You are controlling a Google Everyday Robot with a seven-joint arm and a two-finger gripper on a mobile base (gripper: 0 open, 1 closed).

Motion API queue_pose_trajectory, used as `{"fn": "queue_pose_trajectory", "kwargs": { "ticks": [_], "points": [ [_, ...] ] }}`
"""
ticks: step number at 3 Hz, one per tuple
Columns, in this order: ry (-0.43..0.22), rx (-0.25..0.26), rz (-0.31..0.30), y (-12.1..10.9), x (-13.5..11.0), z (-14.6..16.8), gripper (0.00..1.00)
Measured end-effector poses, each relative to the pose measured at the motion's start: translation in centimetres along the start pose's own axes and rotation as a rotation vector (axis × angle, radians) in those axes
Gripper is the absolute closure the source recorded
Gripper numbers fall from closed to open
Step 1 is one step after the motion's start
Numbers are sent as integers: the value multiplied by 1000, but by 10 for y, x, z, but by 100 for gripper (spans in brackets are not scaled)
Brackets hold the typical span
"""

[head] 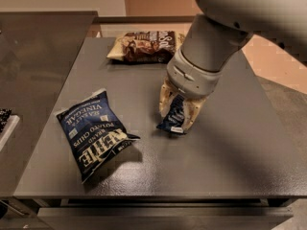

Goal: Move rxbar blueberry near blue chip bag

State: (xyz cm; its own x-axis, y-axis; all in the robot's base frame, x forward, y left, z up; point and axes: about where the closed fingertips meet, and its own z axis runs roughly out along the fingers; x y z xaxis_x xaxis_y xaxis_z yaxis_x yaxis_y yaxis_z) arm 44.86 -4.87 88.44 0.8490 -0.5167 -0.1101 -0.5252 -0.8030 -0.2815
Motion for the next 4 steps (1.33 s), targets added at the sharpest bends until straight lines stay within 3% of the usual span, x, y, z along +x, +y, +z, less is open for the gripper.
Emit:
{"fn": "queue_pose_trajectory", "kwargs": {
  "ticks": [2,4],
  "points": [
    [-8,-1,-65,-44,-19,13,100],
    [16,5,-68,-78,-16,25,59]
  ]
}}
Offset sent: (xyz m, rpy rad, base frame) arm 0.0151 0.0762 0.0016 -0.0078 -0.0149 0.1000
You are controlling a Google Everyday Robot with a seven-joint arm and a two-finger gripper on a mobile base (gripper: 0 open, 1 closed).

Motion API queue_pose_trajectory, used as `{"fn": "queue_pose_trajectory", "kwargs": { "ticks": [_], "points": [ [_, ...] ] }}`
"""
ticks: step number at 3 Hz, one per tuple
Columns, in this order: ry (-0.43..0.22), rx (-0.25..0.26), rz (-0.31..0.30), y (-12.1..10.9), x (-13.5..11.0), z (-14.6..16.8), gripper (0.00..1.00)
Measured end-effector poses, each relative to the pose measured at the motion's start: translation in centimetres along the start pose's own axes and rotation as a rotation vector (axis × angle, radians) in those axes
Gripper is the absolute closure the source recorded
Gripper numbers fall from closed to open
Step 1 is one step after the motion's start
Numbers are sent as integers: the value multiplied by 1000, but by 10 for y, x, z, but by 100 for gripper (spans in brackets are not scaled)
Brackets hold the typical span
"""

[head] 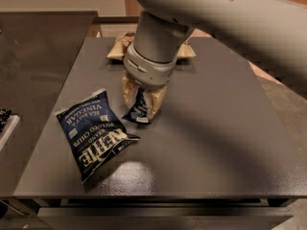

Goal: Move rxbar blueberry near blue chip bag

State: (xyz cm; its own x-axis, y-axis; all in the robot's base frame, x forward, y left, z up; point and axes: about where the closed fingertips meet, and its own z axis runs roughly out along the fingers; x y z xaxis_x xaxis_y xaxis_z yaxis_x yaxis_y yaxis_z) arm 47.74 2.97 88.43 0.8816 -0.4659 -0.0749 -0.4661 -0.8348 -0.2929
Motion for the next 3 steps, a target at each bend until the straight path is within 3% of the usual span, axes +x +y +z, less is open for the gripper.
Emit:
{"fn": "queue_pose_trajectory", "kwargs": {
  "ticks": [2,3],
  "points": [
    [10,8,26,-6,8,5,13],
    [12,9,24,-6,7,5,0]
  ]
}}
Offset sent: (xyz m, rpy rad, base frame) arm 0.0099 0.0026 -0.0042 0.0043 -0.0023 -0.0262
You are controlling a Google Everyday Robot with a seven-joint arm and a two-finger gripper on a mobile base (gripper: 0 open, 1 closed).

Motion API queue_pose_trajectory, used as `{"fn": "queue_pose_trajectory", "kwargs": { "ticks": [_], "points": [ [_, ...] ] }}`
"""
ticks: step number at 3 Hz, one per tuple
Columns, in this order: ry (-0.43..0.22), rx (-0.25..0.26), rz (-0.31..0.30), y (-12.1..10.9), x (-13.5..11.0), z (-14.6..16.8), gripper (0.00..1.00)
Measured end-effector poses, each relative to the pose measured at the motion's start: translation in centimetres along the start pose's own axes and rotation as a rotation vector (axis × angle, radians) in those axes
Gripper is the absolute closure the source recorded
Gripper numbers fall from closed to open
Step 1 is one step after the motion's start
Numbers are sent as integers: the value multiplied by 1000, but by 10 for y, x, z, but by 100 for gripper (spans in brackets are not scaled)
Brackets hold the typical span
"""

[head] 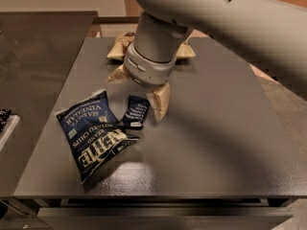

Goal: Move rxbar blueberry near blue chip bag

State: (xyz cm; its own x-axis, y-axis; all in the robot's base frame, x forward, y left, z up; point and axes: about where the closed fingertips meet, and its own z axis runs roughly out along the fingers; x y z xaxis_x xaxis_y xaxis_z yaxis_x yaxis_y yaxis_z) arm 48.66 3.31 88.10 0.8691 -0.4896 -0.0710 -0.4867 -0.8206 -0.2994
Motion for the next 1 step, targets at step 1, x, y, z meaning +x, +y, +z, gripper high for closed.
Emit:
{"fn": "queue_pose_trajectory", "kwargs": {
  "ticks": [1],
  "points": [
    [0,0,0,0,0,0,0]
  ]
}}
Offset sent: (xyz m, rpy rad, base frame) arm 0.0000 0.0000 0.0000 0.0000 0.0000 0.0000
